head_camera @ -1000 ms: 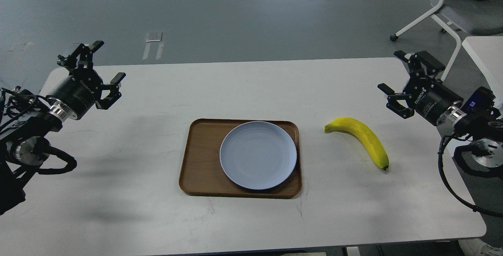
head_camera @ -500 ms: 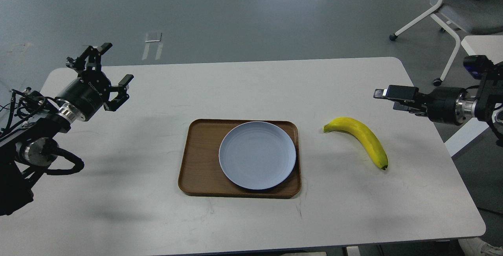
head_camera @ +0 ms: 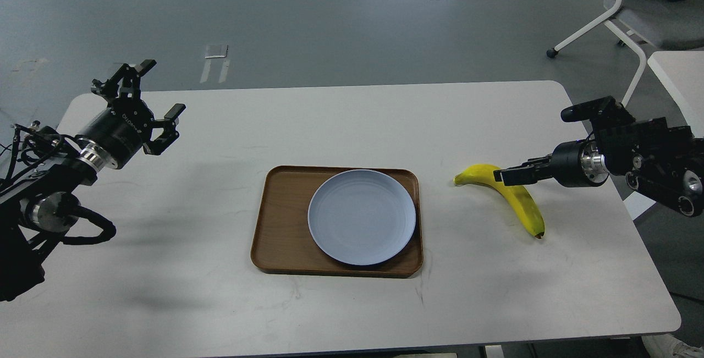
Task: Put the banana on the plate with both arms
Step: 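Grasp the banana with the right gripper and lift it, then carry the banana over the plate and lower it onto the plate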
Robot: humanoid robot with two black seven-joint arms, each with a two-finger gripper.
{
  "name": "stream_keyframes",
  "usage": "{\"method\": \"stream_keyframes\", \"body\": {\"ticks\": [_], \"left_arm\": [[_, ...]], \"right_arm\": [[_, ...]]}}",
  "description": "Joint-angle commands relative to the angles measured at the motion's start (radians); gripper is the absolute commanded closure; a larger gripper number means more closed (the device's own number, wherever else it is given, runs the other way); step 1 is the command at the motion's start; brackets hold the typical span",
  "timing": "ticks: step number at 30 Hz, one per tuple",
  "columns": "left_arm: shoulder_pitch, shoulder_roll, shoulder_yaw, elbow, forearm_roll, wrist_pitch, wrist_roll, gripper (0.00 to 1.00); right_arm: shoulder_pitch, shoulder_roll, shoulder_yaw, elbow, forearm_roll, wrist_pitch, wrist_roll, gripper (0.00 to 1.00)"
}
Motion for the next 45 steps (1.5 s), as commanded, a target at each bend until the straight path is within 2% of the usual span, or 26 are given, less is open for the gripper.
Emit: {"method": "stream_keyframes", "body": {"ticks": [1,7,9,10,12,13,15,16,17,19,20,21,30,36,42,45], "left_arm": [[0.000,-0.003,0.000,0.000,0.000,0.000,0.001,0.01],[0.000,0.000,0.000,0.000,0.000,0.000,0.001,0.01],[0.000,0.002,0.000,0.000,0.000,0.000,0.001,0.01],[0.000,0.002,0.000,0.000,0.000,0.000,0.001,0.01],[0.000,0.002,0.000,0.000,0.000,0.000,0.001,0.01],[-0.001,0.002,0.000,0.000,0.000,0.000,0.001,0.01],[0.000,0.000,0.000,0.000,0.000,0.000,0.001,0.01],[0.000,0.000,0.000,0.000,0.000,0.000,0.001,0.01],[0.000,0.000,0.000,0.000,0.000,0.000,0.001,0.01],[0.000,0.000,0.000,0.000,0.000,0.000,0.001,0.01],[0.000,0.000,0.000,0.000,0.000,0.000,0.001,0.01],[0.000,0.000,0.000,0.000,0.000,0.000,0.001,0.01],[-0.001,0.000,0.000,0.000,0.000,0.000,0.001,0.01],[-0.003,-0.006,-0.002,0.000,0.000,0.000,0.001,0.01],[-0.004,-0.011,-0.003,0.000,0.000,0.000,0.001,0.01],[-0.009,-0.011,-0.003,0.000,0.000,0.000,0.001,0.01]], "right_arm": [[-0.010,0.003,-0.031,0.005,0.000,0.000,0.000,0.03],[-0.016,0.003,-0.045,0.005,0.000,-0.001,0.000,0.11],[-0.020,0.018,-0.045,0.005,0.000,-0.001,0.000,0.29],[-0.020,0.018,-0.045,0.005,0.000,-0.001,0.000,0.29],[-0.020,0.030,-0.045,0.003,0.000,-0.003,0.000,0.47],[-0.020,0.030,-0.045,0.003,0.002,-0.003,0.000,0.50],[-0.020,0.027,-0.045,0.005,0.002,-0.001,0.000,0.62],[-0.020,0.027,-0.045,0.005,0.002,-0.001,0.000,0.62],[-0.022,0.024,-0.045,0.008,0.002,-0.001,0.000,0.67],[-0.022,0.018,-0.045,0.014,0.003,-0.001,0.000,0.80],[-0.020,0.012,-0.045,0.016,0.003,-0.001,0.000,0.93],[-0.020,-0.003,-0.045,0.025,0.003,-0.003,0.000,1.00],[0.039,-0.080,-0.015,0.115,0.009,-0.024,0.000,1.00],[0.188,-0.080,-0.007,0.175,0.074,-0.015,0.000,1.00],[0.274,0.077,-0.050,0.198,0.169,0.031,0.000,1.00],[0.286,0.221,-0.116,0.145,0.170,0.034,0.000,1.00]]}}
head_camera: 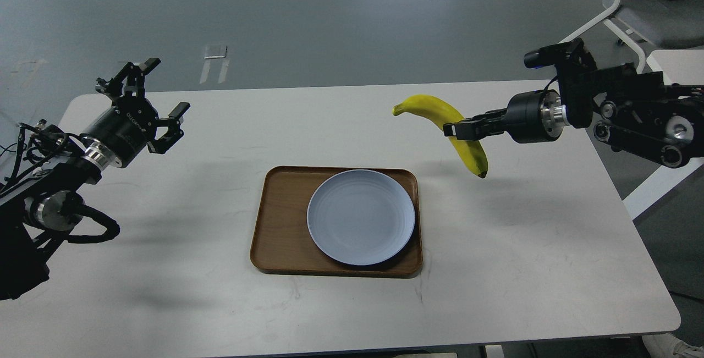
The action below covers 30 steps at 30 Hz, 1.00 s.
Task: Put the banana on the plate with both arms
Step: 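Carry the banana over the plate and lower it onto the plate, then release the banana and raise the right gripper away from the plate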
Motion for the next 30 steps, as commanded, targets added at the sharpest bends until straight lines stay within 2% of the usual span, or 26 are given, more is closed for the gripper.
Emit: {"method": "stream_keyframes", "body": {"ticks": [1,9,20,21,23,24,25,26,27,30], "left_arm": [[-0.005,0.000,0.000,0.000,0.000,0.000,0.000,0.01],[-0.010,-0.005,0.000,0.001,0.002,0.000,0.000,0.01],[-0.013,-0.009,0.002,0.006,0.002,0.000,0.000,0.01],[-0.011,-0.009,0.000,0.006,0.002,0.000,0.000,0.01],[-0.013,-0.009,0.000,0.004,0.002,0.000,0.000,0.01],[-0.013,-0.011,0.000,0.006,0.002,0.000,0.000,0.01],[-0.013,-0.011,0.002,0.006,0.002,0.000,0.000,0.01],[-0.013,-0.011,0.000,0.006,0.002,0.000,0.000,0.01],[-0.013,-0.011,0.000,0.004,0.002,0.000,0.000,0.01],[-0.013,-0.011,0.000,0.006,0.002,0.000,0.000,0.01]], "right_arm": [[0.014,0.176,-0.074,-0.066,0.004,0.005,0.000,1.00],[-0.001,0.405,-0.188,-0.159,0.005,0.003,0.000,1.00],[-0.016,0.421,-0.216,-0.161,0.027,0.003,0.000,1.00],[-0.016,0.421,-0.214,-0.161,0.027,0.003,0.000,0.88],[-0.016,0.421,-0.212,-0.166,0.027,0.002,0.000,0.73],[-0.016,0.422,-0.209,-0.169,0.028,-0.001,0.000,0.56],[-0.016,0.423,-0.208,-0.169,0.028,-0.005,0.000,0.46],[-0.016,0.424,-0.203,-0.170,0.031,-0.006,0.000,0.20],[-0.015,0.424,-0.203,-0.172,0.047,-0.005,0.000,0.00],[-0.013,0.421,-0.203,-0.173,0.079,-0.005,0.000,0.00]]}}
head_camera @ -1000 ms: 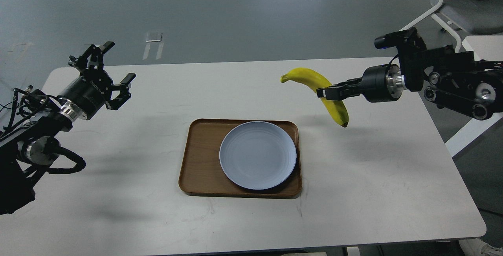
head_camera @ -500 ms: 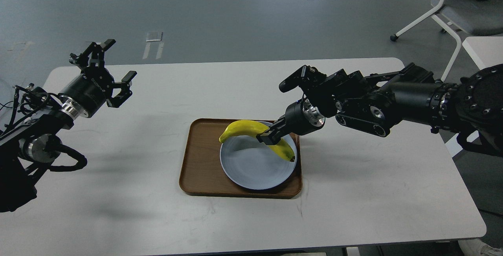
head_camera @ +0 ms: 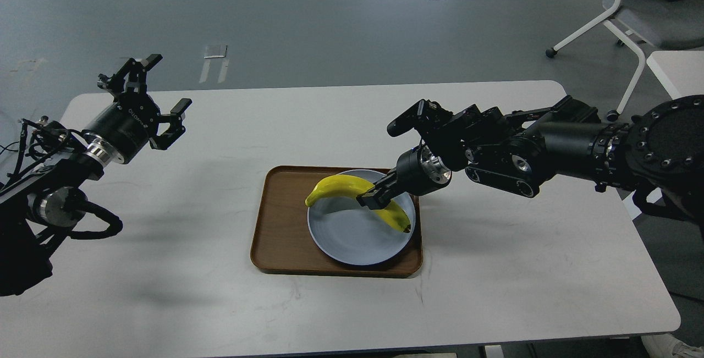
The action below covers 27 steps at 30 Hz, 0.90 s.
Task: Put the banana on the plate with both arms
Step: 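Release the banana and raise the right gripper away from the plate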
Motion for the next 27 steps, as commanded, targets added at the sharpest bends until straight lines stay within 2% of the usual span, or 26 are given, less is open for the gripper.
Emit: {"method": "stream_keyframes", "body": {"ticks": [1,6,9,13,17,20,22,25,27], "left_arm": [[0.000,0.001,0.000,-0.001,0.000,0.000,0.000,0.01],[0.000,0.004,0.001,-0.001,0.000,0.000,0.001,0.01],[0.000,0.005,0.001,-0.001,-0.002,0.000,0.000,0.01],[0.002,0.005,0.001,0.000,-0.002,0.000,0.000,0.01],[0.007,0.002,-0.002,0.000,-0.002,0.000,-0.002,0.01],[0.013,-0.002,-0.002,0.000,-0.002,0.000,-0.006,0.01],[0.017,-0.004,-0.002,0.000,-0.002,0.000,-0.028,0.01],[0.017,-0.006,-0.002,0.000,-0.002,0.000,-0.031,0.01],[0.017,-0.009,-0.004,0.000,-0.002,0.000,-0.032,0.01]], "right_arm": [[0.008,-0.005,0.007,-0.001,0.040,0.000,0.000,0.00],[0.018,-0.075,0.090,0.002,0.078,0.005,0.000,0.00],[0.015,-0.152,0.168,0.000,0.117,0.003,0.000,0.00],[-0.043,-0.284,0.303,0.015,0.287,0.006,0.000,0.00],[-0.211,-0.380,0.508,0.012,0.533,0.005,0.000,0.00],[-0.306,-0.393,0.619,0.008,0.624,0.000,0.000,0.00],[-0.446,-0.394,0.795,0.009,0.713,0.002,0.000,0.00],[-0.578,-0.385,0.956,0.012,0.741,0.005,0.000,0.00],[-0.619,-0.382,0.998,0.012,0.743,0.009,0.000,0.00]]}}
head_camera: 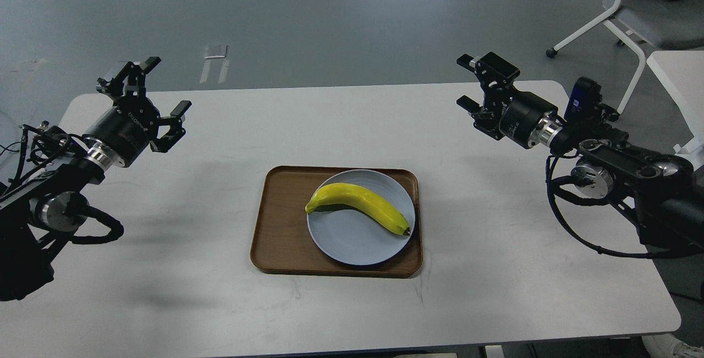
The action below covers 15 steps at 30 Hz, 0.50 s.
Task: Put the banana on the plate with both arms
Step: 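Release the banana and raise the right gripper away from the plate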
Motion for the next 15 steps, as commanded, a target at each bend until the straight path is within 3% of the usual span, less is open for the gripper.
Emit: {"method": "stream_keyframes", "body": {"ticks": [1,9,15], "left_arm": [[0.000,-0.013,0.000,0.000,0.000,0.000,-0.002,0.01],[0.008,-0.071,-0.009,0.015,0.000,0.000,-0.003,0.01],[0.009,-0.097,-0.011,0.032,0.000,0.000,-0.002,0.01]], "right_arm": [[-0.122,0.010,0.136,0.004,0.023,0.007,0.000,0.00],[-0.203,0.035,0.199,0.004,0.135,0.074,0.000,0.00],[-0.213,0.036,0.202,-0.006,0.133,0.070,0.000,0.00]]}}
